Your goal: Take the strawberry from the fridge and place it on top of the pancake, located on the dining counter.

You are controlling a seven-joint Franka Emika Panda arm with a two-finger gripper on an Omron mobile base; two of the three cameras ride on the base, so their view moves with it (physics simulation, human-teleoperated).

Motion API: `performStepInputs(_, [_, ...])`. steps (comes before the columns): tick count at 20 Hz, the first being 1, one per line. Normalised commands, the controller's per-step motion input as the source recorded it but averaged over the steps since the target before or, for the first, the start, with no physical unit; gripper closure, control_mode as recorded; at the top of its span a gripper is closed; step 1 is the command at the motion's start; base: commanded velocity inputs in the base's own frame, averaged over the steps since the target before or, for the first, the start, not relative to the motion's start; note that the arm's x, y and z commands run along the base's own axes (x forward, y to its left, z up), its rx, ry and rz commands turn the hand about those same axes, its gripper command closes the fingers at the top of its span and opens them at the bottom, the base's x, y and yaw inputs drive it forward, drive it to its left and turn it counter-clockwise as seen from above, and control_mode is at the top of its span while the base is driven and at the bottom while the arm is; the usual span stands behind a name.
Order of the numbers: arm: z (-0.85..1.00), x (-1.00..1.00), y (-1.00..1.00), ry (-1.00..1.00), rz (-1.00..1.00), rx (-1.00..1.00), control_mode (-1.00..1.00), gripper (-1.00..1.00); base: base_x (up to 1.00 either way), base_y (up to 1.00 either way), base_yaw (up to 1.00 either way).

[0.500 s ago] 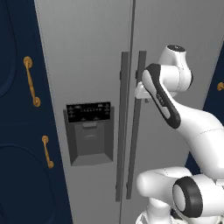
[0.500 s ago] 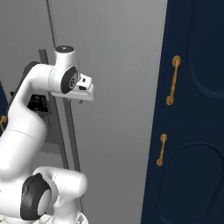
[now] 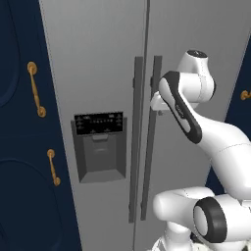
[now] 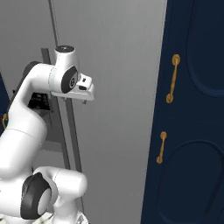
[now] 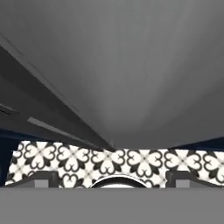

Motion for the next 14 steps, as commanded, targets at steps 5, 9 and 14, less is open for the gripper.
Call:
performStepInputs(5, [0.00,0.00,0.00,0.00,0.00,0.00,1.00,-1.00,-0.53,0.00,0.00])
performStepInputs(9, [0.00,0.00,0.00,0.00,0.00,0.00,1.00,-1.00,-0.32,0.33,0.00])
performStepInputs(14, [0.00,0.00,0.00,0.00,0.00,0.00,1.00,-1.00,-0.20,0.51,-0.03])
